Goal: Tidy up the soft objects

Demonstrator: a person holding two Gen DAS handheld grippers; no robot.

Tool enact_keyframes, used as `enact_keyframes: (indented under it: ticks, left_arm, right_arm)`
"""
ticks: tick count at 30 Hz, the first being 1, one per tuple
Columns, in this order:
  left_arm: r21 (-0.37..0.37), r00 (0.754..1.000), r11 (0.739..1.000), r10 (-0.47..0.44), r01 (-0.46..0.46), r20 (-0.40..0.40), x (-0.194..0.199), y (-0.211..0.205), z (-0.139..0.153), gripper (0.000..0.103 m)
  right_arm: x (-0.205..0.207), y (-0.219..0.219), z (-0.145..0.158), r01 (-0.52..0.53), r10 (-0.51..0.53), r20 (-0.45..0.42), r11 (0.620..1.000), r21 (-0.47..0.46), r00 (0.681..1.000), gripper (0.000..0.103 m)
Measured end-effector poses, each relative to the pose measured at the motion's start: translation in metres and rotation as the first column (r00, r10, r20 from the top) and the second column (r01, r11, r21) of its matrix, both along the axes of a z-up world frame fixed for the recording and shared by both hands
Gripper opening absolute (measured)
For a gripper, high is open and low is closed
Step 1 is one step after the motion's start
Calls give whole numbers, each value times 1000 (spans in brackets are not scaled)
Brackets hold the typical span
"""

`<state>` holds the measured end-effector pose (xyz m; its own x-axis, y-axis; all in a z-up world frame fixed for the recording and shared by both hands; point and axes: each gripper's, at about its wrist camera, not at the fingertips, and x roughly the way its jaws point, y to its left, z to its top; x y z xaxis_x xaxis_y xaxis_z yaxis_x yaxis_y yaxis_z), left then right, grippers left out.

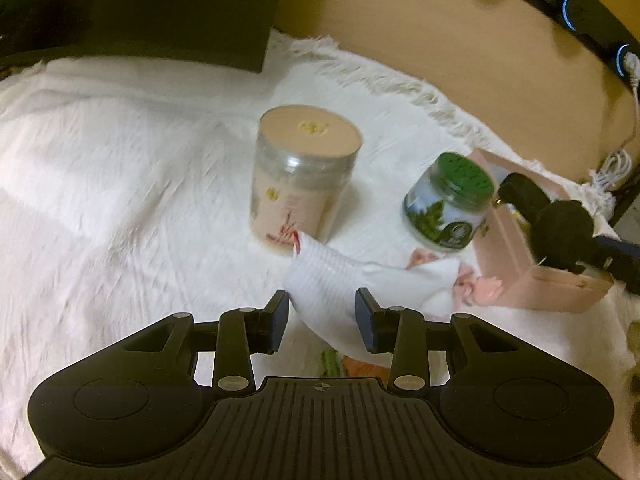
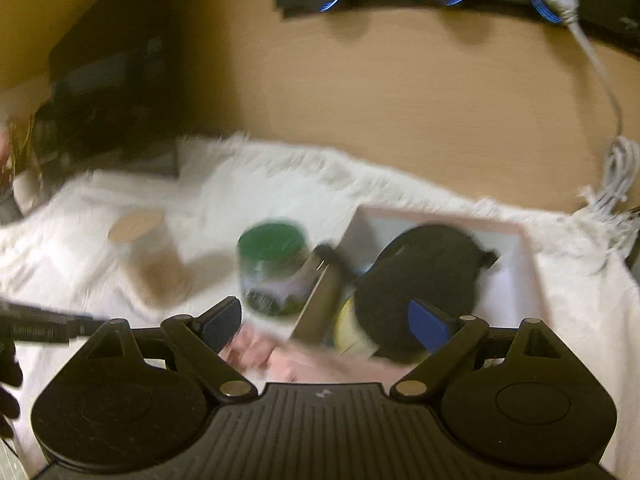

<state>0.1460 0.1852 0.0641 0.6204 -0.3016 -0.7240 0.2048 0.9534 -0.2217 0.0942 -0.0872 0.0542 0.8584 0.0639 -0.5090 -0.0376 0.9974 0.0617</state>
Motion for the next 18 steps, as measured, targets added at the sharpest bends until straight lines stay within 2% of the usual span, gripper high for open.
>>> enact_keyframes:
  ticks: [4, 8, 12, 15, 18]
  left_arm:
    - [19, 1000, 1000, 7, -7, -8, -5, 7, -8, 40]
    - [24, 997, 997, 75, -75, -23, -5, 23, -13, 40]
    - [-55, 983, 982, 181, -182, -10, -5, 47, -11, 40]
    - [-72, 975, 972, 223, -222, -1, -1, 57, -7, 40]
    - [-83, 979, 976, 200, -202, -35, 2, 60, -8, 40]
  right_arm:
    - [3, 18, -24, -42, 43, -79, 999, 11, 996, 91]
    - [9, 31, -45, -53, 53, -159, 999, 9, 986, 91]
    - [9, 35, -59, -61, 65, -213, 998, 27, 975, 91]
    - [4, 44, -52, -112, 116, -190, 993, 32, 975, 91]
    - [2, 61, -43, -180, 174, -160, 984, -19, 972, 91]
